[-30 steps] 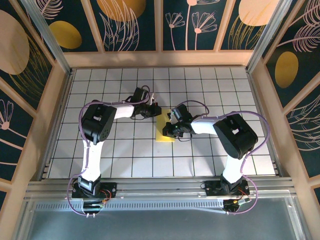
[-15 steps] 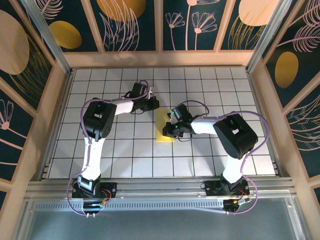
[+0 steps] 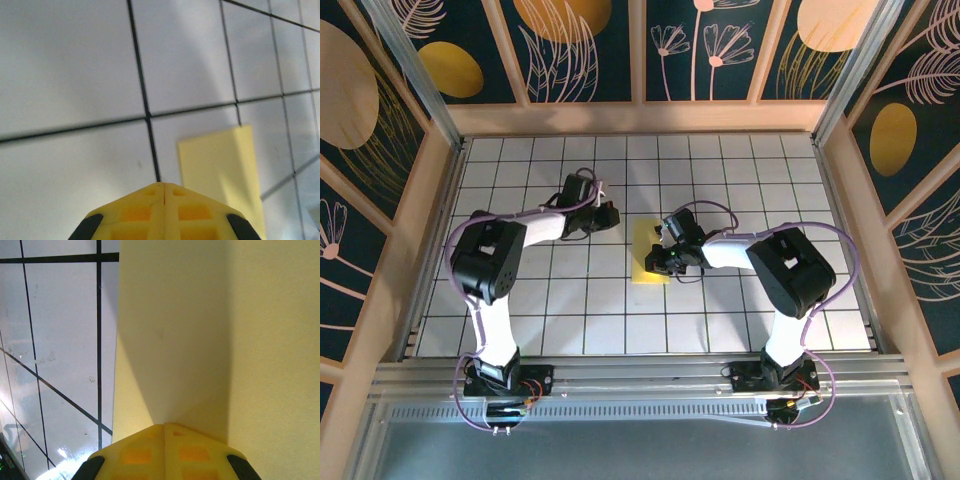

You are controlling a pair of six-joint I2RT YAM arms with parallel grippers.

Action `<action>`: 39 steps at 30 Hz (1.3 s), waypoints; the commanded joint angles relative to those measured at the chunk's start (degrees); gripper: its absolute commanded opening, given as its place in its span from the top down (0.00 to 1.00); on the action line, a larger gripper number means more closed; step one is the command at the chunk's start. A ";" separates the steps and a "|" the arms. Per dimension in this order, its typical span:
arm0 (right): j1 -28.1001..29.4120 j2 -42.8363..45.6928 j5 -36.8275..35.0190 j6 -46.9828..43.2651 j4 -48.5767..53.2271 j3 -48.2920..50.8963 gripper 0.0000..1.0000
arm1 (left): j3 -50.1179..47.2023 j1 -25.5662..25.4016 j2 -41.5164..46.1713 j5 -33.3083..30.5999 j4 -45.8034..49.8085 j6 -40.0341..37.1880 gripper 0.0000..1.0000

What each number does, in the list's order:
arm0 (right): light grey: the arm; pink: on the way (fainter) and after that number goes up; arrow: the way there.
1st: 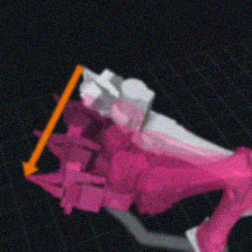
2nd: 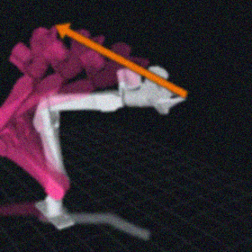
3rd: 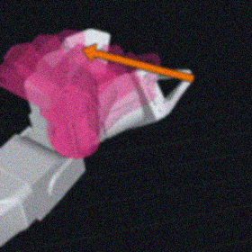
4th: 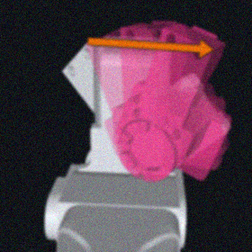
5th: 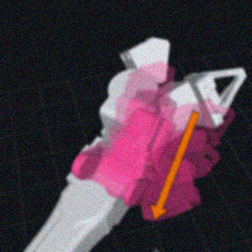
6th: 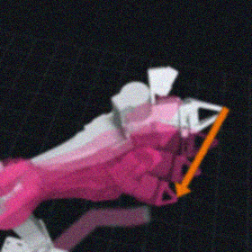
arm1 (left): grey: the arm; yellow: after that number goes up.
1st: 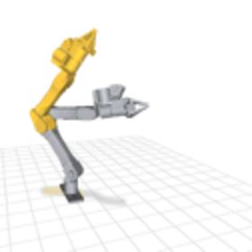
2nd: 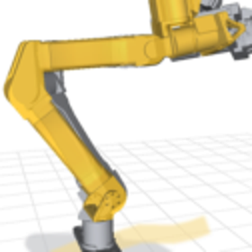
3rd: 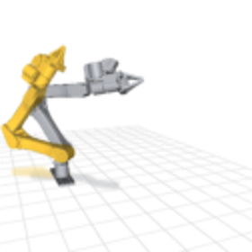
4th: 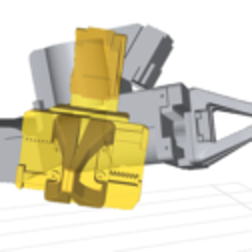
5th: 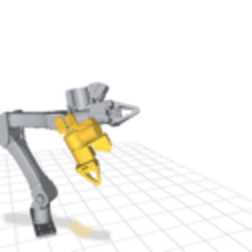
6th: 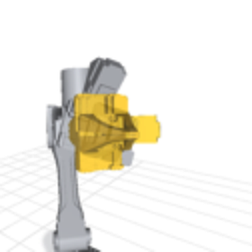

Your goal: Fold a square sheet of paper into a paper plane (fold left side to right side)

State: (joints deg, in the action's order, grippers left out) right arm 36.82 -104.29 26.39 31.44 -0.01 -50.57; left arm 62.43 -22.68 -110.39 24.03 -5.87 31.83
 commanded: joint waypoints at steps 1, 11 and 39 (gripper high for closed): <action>0.00 -3.36 -6.35 -1.12 10.29 2.91 1.00 | -3.61 -3.19 2.73 3.54 -2.33 2.80 1.00; 0.05 -3.58 -6.35 -1.43 10.56 2.64 1.00 | -1.01 -8.39 -1.92 2.24 -2.73 4.88 1.00; -5.18 10.45 1.95 -2.99 16.04 -0.40 0.71 | -3.99 -9.40 -3.11 -4.17 1.39 5.90 1.00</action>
State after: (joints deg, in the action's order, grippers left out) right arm 33.06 -97.45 27.07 29.41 12.05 -53.21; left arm 60.36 -31.64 -113.51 20.71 -7.73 36.60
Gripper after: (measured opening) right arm 0.281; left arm 0.044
